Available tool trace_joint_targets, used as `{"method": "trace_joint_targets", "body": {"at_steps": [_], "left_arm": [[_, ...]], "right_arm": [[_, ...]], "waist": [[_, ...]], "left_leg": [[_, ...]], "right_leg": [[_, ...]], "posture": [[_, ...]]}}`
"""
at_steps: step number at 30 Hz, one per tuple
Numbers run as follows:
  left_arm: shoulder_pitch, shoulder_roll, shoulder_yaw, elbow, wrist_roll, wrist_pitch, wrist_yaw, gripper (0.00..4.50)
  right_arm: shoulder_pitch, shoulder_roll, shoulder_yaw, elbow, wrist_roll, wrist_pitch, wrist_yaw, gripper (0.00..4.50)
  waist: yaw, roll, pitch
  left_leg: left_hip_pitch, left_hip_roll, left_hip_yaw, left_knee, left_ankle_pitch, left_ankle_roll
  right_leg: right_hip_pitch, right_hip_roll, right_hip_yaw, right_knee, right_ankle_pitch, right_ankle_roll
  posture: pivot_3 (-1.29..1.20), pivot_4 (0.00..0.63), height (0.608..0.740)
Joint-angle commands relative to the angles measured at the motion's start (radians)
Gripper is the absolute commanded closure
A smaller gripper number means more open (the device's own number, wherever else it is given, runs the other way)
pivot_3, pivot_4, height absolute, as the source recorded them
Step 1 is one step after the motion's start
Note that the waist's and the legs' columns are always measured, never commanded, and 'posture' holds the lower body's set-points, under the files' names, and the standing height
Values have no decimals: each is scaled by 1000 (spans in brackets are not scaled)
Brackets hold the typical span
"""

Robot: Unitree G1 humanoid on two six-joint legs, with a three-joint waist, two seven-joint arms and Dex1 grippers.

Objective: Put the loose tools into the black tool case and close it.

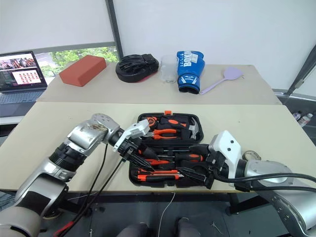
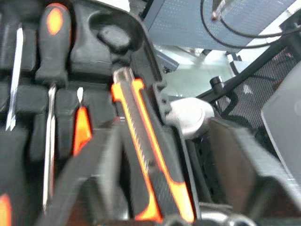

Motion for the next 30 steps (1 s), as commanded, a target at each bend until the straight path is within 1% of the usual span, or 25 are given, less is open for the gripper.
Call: {"method": "trace_joint_targets", "body": {"at_steps": [1,2,3,6,10,18,25,27,30], "left_arm": [[7,68,-48,-45,-44,-90,-13,3825],[10,85,-65,-51,-48,-114,-13,4187],[13,95,-81,-57,-47,-135,-13,4446],[16,99,-114,-55,-6,-188,-13,4446],[27,70,-156,-20,112,-303,-2,4446],[59,6,-163,43,233,-421,24,4446],[65,-18,-130,46,242,-428,19,4446],[49,-26,-103,37,215,-406,1,4446],[8,-25,-72,20,119,-347,-13,4446]], "right_arm": [[-7,-1,-7,-14,-8,-30,8,0],[-6,-3,-8,-13,-10,-30,11,0],[-2,-7,-8,-13,-11,-30,17,0],[7,-21,-8,-18,0,-22,45,0],[43,-51,-10,-54,28,-12,101,0],[64,-59,-16,-59,22,-21,107,0],[73,-61,-18,-64,17,-22,107,0],[71,-60,-15,-63,15,-22,105,0],[68,-58,-14,-59,14,-23,105,0]], "waist": [[0,0,0],[1,0,0],[1,0,0],[5,0,0],[6,0,0],[4,0,-1],[7,1,-1],[9,1,-1],[8,1,-1]], "left_leg": [[0,0,0,0,0,0],[0,0,0,0,0,0],[0,0,0,0,0,0],[0,0,0,0,0,0],[-1,0,-1,1,0,0],[0,0,0,1,0,1],[0,0,0,2,-1,3],[0,0,0,2,-1,3],[0,0,0,3,-1,3]], "right_leg": [[0,0,0,0,0,0],[0,0,0,0,0,0],[0,0,0,0,0,0],[0,0,0,0,0,0],[0,0,0,0,0,0],[2,0,0,0,0,0],[2,0,0,0,0,1],[2,0,0,-1,0,1],[2,0,0,-1,1,1]], "posture": [[0,150,740],[0,150,740],[0,150,740],[0,150,740],[0,150,740],[0,150,740],[0,150,740],[0,150,740],[0,150,740]]}}
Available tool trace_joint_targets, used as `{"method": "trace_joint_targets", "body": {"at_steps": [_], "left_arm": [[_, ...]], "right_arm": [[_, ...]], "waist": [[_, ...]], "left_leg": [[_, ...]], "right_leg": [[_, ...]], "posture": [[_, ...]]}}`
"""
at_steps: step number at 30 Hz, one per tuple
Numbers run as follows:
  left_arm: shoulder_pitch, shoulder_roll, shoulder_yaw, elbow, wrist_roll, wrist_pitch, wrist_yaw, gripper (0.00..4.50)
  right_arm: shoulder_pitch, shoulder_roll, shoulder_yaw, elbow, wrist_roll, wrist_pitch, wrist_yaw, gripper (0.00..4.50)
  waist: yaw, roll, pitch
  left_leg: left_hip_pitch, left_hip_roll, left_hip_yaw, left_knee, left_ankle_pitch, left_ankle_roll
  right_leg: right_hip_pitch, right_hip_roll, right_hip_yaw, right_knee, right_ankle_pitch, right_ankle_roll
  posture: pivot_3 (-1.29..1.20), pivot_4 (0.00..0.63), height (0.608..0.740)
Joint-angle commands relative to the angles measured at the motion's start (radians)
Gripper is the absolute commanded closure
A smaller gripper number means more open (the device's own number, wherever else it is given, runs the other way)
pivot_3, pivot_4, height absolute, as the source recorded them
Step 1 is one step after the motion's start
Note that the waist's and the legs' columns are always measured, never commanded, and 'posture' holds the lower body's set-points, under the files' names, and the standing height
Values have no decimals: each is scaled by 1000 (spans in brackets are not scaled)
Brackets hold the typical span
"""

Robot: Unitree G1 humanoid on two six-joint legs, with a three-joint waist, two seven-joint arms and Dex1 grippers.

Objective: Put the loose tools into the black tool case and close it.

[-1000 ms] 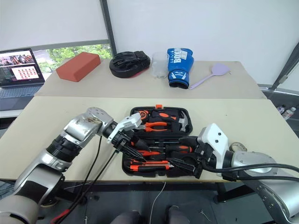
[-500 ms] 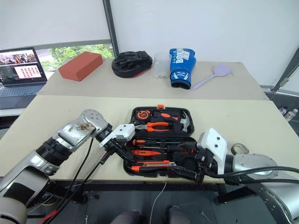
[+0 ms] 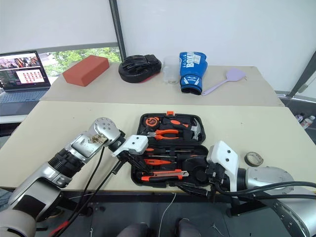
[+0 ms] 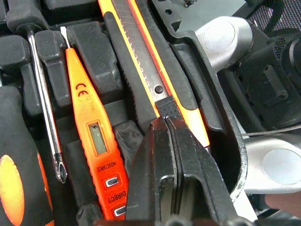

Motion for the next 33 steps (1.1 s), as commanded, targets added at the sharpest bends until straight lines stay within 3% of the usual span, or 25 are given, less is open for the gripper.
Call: {"method": "trace_joint_targets", "body": {"at_steps": [1,5,15,20,28,33], "left_arm": [[-55,-7,31,-14,-112,73,-14,4446],[-95,-51,25,-4,-122,111,-14,4446],[-30,-142,-110,121,169,-200,101,4446],[7,-146,-120,117,202,-248,92,4446],[-16,-173,17,76,82,-121,76,4446],[-10,-99,33,-24,0,-83,-14,4446]], "right_arm": [[-7,-11,-16,-20,-2,-19,1,0],[-2,-9,-14,-20,-7,-23,2,0],[-8,-8,-20,-17,-5,-17,-4,0],[9,-4,-24,-28,-2,-13,-14,0],[27,-9,-42,-30,7,-10,-21,0],[24,-8,-36,-26,7,-12,-20,0]], "waist": [[0,0,0],[0,0,0],[4,0,0],[16,0,-2],[21,2,-5],[6,2,-5]], "left_leg": [[0,0,0,0,0,0],[-2,0,0,2,0,0],[-1,0,0,1,0,0],[-1,-1,0,3,-2,4],[-1,-1,0,5,-2,4],[-6,-1,0,8,-2,4]], "right_leg": [[0,0,0,0,0,0],[-2,0,-1,0,0,0],[0,0,0,0,0,0],[2,-1,1,-2,3,5],[3,-1,1,-1,3,5],[-2,0,1,0,3,5]], "posture": [[0,150,740],[0,150,740],[0,150,740],[0,150,740],[0,150,740],[0,150,740]]}}
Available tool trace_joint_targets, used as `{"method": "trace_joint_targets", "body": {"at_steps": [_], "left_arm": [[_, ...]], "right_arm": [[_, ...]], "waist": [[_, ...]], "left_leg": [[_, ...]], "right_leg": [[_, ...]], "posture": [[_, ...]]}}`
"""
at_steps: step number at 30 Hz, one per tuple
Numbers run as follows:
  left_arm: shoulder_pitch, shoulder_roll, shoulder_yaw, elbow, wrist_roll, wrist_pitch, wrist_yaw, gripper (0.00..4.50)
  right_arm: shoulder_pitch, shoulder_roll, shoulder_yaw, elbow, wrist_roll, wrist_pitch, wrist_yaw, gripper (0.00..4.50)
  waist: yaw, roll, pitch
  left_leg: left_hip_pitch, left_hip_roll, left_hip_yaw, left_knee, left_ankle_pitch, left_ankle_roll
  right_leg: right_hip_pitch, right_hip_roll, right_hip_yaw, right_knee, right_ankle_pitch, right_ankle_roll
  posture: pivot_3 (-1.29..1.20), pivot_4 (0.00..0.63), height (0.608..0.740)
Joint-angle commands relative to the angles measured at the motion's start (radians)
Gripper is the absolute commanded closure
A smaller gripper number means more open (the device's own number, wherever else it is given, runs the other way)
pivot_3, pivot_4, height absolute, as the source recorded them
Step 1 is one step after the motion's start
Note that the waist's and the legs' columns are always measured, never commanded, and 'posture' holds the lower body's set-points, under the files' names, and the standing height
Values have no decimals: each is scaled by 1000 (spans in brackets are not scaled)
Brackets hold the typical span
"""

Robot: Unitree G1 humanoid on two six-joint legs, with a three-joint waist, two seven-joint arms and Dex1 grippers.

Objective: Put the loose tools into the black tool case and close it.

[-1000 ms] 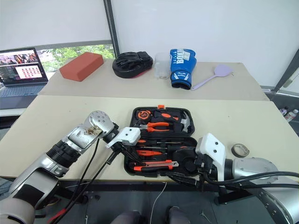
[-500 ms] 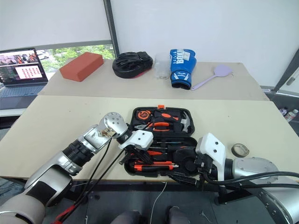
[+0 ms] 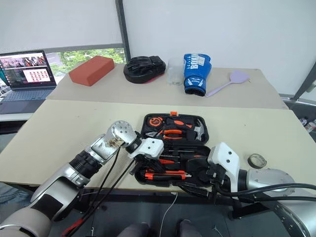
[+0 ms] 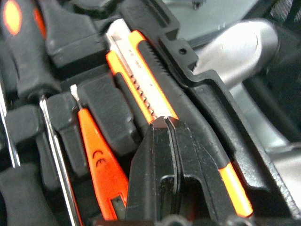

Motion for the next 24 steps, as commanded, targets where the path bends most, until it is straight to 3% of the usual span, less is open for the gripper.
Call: {"method": "trace_joint_targets", "body": {"at_steps": [1,17,22,24], "left_arm": [[4,42,7,-67,-34,-9,-31,4446],[69,47,-111,10,168,-244,-6,4446],[51,17,-50,41,141,-207,36,4446],[49,14,61,17,31,-102,45,4209]], "right_arm": [[-11,-7,-22,-22,11,-11,-1,0],[-25,-8,-14,-7,7,-6,-1,0],[-9,-10,-31,-14,9,-1,-6,0],[38,-13,-90,-8,16,13,-11,0]], "waist": [[-7,0,0],[-9,1,-1],[-3,5,-3],[0,5,-3]], "left_leg": [[0,0,0,0,0,0],[2,0,0,-1,0,0],[4,0,0,-1,-1,1],[4,0,0,0,-1,2]], "right_leg": [[0,0,0,0,0,0],[3,-1,0,-2,0,0],[5,-1,1,-2,0,0],[5,-1,1,-2,0,1]], "posture": [[0,150,740],[0,150,740],[0,150,740],[0,150,740]]}}
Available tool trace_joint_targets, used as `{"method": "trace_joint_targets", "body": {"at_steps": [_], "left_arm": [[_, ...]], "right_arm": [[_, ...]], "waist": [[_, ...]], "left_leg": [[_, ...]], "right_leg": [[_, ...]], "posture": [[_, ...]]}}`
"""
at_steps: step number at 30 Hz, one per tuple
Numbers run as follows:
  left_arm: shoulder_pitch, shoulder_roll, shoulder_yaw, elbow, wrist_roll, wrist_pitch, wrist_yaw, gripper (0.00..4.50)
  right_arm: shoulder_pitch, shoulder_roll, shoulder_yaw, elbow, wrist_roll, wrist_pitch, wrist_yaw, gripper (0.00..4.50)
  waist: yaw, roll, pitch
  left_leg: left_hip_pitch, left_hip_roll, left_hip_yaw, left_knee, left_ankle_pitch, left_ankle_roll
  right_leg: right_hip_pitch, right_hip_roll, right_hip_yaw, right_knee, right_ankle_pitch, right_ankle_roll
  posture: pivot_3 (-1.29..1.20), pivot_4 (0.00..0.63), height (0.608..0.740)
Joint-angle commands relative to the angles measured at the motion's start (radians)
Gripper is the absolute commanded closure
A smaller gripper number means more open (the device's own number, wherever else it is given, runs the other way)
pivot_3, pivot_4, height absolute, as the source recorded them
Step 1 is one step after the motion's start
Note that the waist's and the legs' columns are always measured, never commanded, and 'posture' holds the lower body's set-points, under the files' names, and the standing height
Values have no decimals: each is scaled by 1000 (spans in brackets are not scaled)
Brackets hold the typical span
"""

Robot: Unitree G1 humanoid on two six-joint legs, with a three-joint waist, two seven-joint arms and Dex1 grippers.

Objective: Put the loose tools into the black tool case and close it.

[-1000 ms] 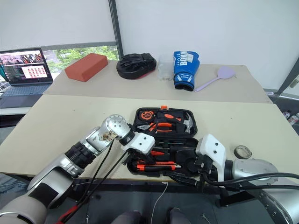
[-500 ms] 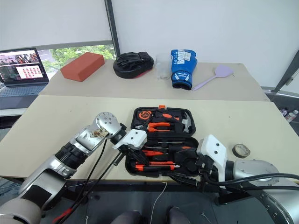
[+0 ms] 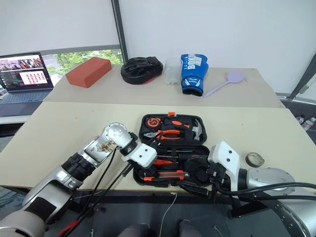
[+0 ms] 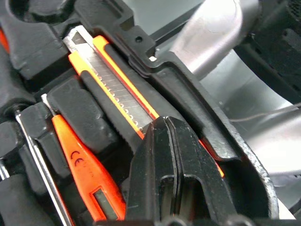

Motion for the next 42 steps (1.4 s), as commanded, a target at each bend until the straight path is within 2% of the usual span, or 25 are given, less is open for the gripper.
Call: {"method": "trace_joint_targets", "body": {"at_steps": [1,3,6,8,12,15,21,30,33,37,42], "left_arm": [[21,3,153,3,-132,172,49,3951],[32,16,273,-38,-246,261,68,3416],[54,39,405,-104,-357,348,109,2140],[73,85,494,-162,-423,434,143,1510],[107,153,537,-258,-520,567,133,47],[139,184,546,-323,-566,613,134,15],[185,245,539,-414,-592,654,142,15],[232,283,536,-463,-589,632,172,15],[239,290,537,-465,-589,628,175,0],[237,296,534,-459,-587,622,178,0],[242,306,514,-441,-557,576,166,0]], "right_arm": [[82,-15,-130,-4,15,17,-5,0],[153,-19,-211,23,3,18,14,0],[240,-22,-307,80,-31,-3,52,0],[296,-36,-376,194,-94,-41,93,0],[274,-70,-371,374,-180,-111,129,0],[181,-89,-287,506,-257,-155,119,0],[-52,-93,-98,751,-395,-177,72,0],[-240,-56,62,932,-494,-166,64,0],[-269,-24,81,962,-508,-178,60,647],[-279,-3,71,977,-520,-201,57,2023],[-254,-31,24,883,-457,-171,125,3739]], "waist": [[2,0,0],[-3,0,0],[-8,0,0],[-10,0,0],[-16,0,0],[-17,1,1],[-25,1,1],[-37,3,1],[-39,3,1],[-42,3,1],[-40,4,2]], "left_leg": [[0,0,0,0,0,0],[-4,0,0,1,0,1],[-5,0,0,2,0,0],[-4,0,0,2,0,0],[-2,-1,1,1,0,0],[3,-1,3,-2,-3,-10],[6,0,5,-7,-1,-14],[6,0,5,-9,0,-13],[6,0,4,-9,0,-14],[7,0,5,-9,0,-14],[8,0,5,-9,0,-14]], "right_leg": [[0,0,0,0,0,0],[-4,1,0,1,0,0],[-6,2,0,2,0,0],[-5,2,0,1,0,0],[-3,2,0,1,0,0],[-1,2,3,0,0,1],[-1,1,5,2,-1,-1],[-2,1,4,1,-2,-4],[-2,1,3,1,-2,-4],[0,1,4,1,-2,-4],[0,1,4,2,-2,-4]], "posture": [[0,150,740],[0,150,740],[0,150,740],[0,150,740],[0,150,740],[0,150,740],[0,150,740],[0,150,740],[0,150,740],[0,150,740],[0,150,740]]}}
